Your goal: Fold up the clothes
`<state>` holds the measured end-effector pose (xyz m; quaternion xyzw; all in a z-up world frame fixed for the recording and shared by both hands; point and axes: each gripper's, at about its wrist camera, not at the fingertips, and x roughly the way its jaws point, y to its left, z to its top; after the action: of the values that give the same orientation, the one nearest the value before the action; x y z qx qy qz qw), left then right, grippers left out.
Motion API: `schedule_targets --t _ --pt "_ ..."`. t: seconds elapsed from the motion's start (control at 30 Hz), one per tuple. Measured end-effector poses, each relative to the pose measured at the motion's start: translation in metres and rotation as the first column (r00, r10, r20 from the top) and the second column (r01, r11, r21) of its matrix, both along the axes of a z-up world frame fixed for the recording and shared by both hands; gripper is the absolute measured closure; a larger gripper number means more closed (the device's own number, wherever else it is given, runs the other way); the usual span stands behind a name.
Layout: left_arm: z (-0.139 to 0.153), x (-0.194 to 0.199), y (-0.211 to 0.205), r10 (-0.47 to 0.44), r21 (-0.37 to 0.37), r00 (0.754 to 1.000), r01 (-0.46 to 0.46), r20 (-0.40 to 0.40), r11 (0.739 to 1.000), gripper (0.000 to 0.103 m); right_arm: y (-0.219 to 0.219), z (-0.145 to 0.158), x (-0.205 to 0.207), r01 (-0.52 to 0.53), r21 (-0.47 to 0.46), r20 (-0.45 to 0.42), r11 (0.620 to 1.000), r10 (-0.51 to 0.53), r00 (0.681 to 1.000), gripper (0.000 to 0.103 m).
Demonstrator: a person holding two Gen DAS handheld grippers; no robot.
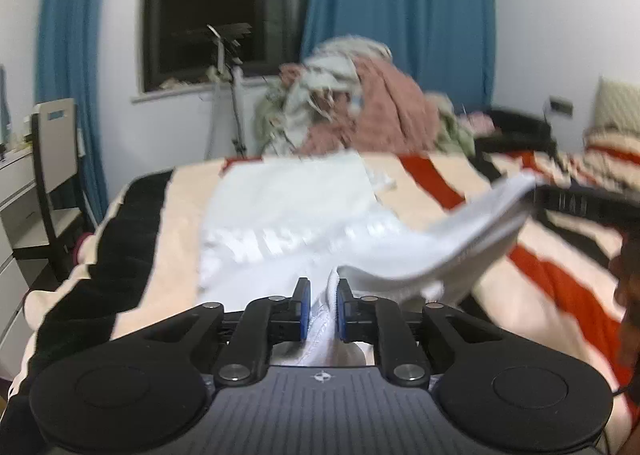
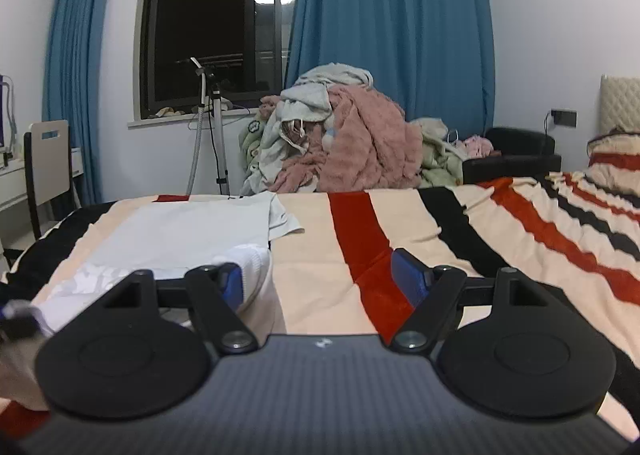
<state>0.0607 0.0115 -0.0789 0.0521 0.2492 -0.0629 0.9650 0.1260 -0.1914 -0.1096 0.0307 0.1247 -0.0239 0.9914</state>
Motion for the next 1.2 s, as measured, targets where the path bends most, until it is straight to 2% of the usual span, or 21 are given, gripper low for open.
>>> schedule_targets --t 0.1,0.23,0.33,0.43,0.53,0.67,0.77,0.93,1.07,1.2 --pt "-0.016 0.008 -0.013 -0.028 0.076 0.998 0.032 -0.052 0.997 0.083 -0.001 0.0 0.004 0.001 0.011 -0.011 1.0 -0.001 1.0 0.028" --pt "-0.024 0.008 -0.021 -0.037 0.138 0.999 0.042 -0.038 0.99 0.074 0.0 0.0 0.006 -0.002 0.015 -0.016 1.0 0.002 1.0 0.028" --pt "-0.028 0.011 -0.019 0.009 0.175 0.999 -0.001 -0.042 0.985 0.065 -0.002 0.003 0.004 0.012 0.012 0.005 1.0 -0.012 1.0 0.028" --pt "-0.031 0.016 -0.015 0.07 0.183 0.995 -0.055 -0.073 0.981 0.065 -0.008 0.007 0.006 0.036 0.019 0.038 0.999 -0.037 0.999 0.028" --pt "-0.025 0.014 -0.009 0.111 0.168 0.993 -0.103 -0.037 0.98 0.06 -0.014 0.01 0.008 0.058 0.017 0.073 0.998 -0.059 0.996 0.028" --pt "-0.01 0.004 -0.001 0.171 0.14 0.982 -0.181 0.082 0.973 0.054 -0.012 0.006 0.009 0.087 -0.036 0.095 0.996 -0.083 0.992 0.028" --pt "0.002 -0.004 0.009 0.232 0.097 0.962 -0.247 0.141 0.964 0.048 -0.008 -0.004 0.015 0.098 -0.085 0.05 0.992 -0.094 0.994 0.028" --pt "0.012 -0.012 0.011 0.298 0.095 0.937 -0.318 0.183 0.943 0.043 0.002 -0.029 0.022 0.09 -0.182 -0.076 0.979 -0.105 0.992 0.028" --pt "0.018 -0.025 0.006 0.308 0.087 0.931 -0.329 0.196 0.94 0.038 -0.002 -0.034 0.013 0.103 -0.161 -0.101 0.981 -0.12 0.988 0.028" --pt "0.023 -0.042 0.005 0.337 0.058 0.916 -0.357 0.219 0.932 0.028 -0.011 -0.019 -0.011 0.121 -0.103 -0.025 0.987 -0.125 0.992 0.028"
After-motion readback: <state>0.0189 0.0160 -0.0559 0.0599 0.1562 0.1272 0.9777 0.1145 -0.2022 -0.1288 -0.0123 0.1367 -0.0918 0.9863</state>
